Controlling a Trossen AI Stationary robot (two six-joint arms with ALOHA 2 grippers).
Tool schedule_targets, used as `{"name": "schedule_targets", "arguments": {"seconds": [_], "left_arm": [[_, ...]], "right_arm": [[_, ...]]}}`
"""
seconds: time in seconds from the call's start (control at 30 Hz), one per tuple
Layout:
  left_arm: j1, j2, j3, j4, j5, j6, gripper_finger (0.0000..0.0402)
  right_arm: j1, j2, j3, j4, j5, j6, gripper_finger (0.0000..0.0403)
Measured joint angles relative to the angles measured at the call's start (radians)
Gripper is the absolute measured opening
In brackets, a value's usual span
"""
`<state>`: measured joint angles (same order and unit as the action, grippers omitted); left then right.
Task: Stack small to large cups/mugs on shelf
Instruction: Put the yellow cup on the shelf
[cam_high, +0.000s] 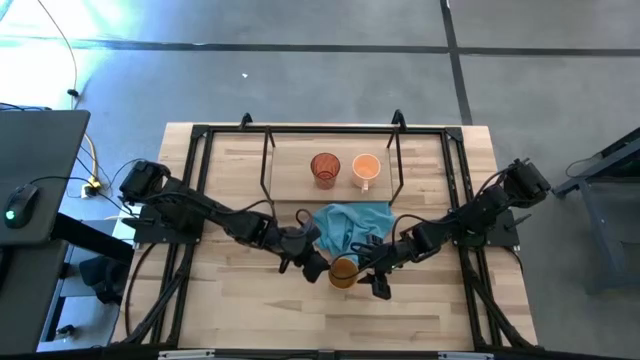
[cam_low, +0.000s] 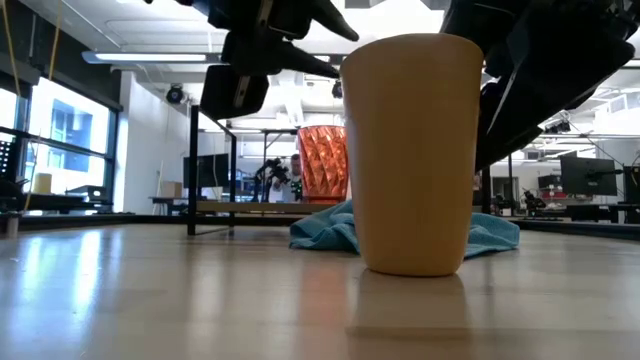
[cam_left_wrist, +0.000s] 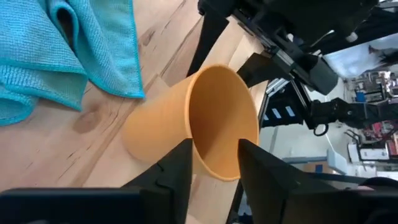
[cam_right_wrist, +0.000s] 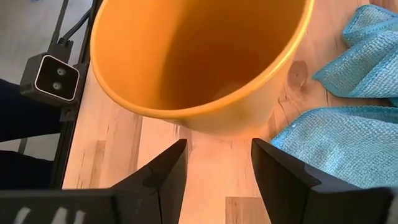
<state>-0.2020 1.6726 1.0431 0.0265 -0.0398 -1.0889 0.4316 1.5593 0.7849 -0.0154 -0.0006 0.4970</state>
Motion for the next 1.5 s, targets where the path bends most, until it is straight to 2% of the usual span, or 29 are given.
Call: {"name": "schedule_targets", "arguments": {"seconds": [0.27, 0.5, 0.8, 1.1, 1.5], "left_arm": [[0.0, 0.0, 0.0, -0.03, -0.029, 0.002, 0.0192], [0.0, 0.015, 0.003, -0.029, -0.047, 0.008, 0.0204], [0.0, 0.057, 0.026, 0.007, -0.04, 0.007, 0.0204], [-0.001, 0.117, 0.075, -0.028, -0.02, 0.012, 0.0202], [-0.001, 0.14, 0.105, -0.062, -0.021, 0.019, 0.0118]], "right_arm": [[0.0, 0.0, 0.0, 0.005, -0.023, 0.002, 0.017], [0.0, -0.032, -0.001, 0.012, -0.072, 0.026, 0.017], [0.0, -0.149, -0.001, -0.018, 0.011, 0.018, 0.017], [0.0, -0.166, -0.001, -0.062, 0.025, 0.027, 0.017], [0.001, -0.166, -0.001, -0.081, 0.025, 0.031, 0.017]]}}
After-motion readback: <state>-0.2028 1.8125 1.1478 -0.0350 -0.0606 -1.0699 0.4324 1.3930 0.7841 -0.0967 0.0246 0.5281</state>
